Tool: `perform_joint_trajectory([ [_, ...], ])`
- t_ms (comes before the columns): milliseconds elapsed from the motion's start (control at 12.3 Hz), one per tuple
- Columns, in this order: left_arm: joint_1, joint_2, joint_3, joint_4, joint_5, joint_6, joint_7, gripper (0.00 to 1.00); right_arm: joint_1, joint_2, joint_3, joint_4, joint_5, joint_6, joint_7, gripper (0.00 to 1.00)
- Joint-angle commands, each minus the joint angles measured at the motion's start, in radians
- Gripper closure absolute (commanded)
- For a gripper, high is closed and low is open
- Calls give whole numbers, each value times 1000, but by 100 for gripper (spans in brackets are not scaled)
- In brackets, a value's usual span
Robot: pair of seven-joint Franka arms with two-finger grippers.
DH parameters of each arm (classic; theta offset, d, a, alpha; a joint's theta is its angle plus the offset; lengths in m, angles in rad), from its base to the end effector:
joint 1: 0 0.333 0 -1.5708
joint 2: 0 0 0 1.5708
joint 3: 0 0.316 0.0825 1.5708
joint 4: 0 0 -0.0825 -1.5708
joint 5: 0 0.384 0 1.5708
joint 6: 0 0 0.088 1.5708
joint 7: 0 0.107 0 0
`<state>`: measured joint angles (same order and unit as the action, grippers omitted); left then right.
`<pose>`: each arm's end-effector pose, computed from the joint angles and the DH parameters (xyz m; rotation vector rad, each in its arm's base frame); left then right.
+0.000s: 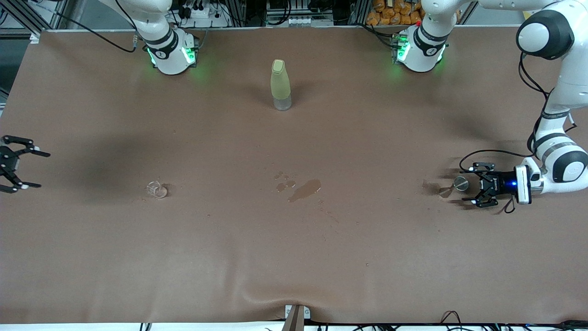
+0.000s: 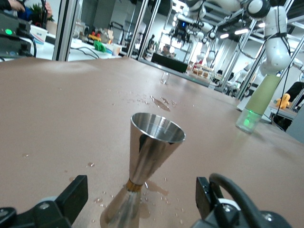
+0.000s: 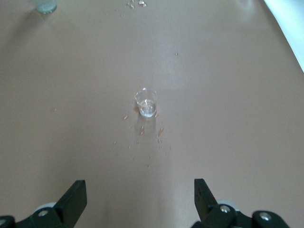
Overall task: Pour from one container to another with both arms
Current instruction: 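Reach the left gripper to the metal jigger while the right gripper approaches the beaker, then close the left gripper on the jigger while the right gripper reaches the beaker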
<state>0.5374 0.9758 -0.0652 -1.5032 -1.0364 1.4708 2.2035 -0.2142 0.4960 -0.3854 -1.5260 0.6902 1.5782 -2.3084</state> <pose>0.5892 0.1949 0.0994 1.5142 -1.0612 0.8941 0.5897 -0.2775 0.3732 -1.8683 -1.8567 -0.6054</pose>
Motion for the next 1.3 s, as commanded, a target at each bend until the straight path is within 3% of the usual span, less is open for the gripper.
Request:
perform_joint_trajectory([
  [0, 6, 17, -5, 12, -28, -21, 37, 0, 16, 50, -21, -31, 100, -10, -98, 0],
  [486, -4, 23, -8, 12, -60, -27, 87, 0, 19, 171, -21, -45, 247, -64, -236, 0],
  [811, -10, 40, -15, 12, -60, -27, 94, 17, 29, 213, -21, -75, 317, -78, -298, 0],
  [973, -10, 40, -15, 12, -57, -27, 105, 33, 29, 245, -21, -75, 347, -90, -328, 0],
  [1216, -10, 44, -15, 12, -59, -27, 111, 40, 32, 291, -21, -77, 390, -115, -376, 0],
])
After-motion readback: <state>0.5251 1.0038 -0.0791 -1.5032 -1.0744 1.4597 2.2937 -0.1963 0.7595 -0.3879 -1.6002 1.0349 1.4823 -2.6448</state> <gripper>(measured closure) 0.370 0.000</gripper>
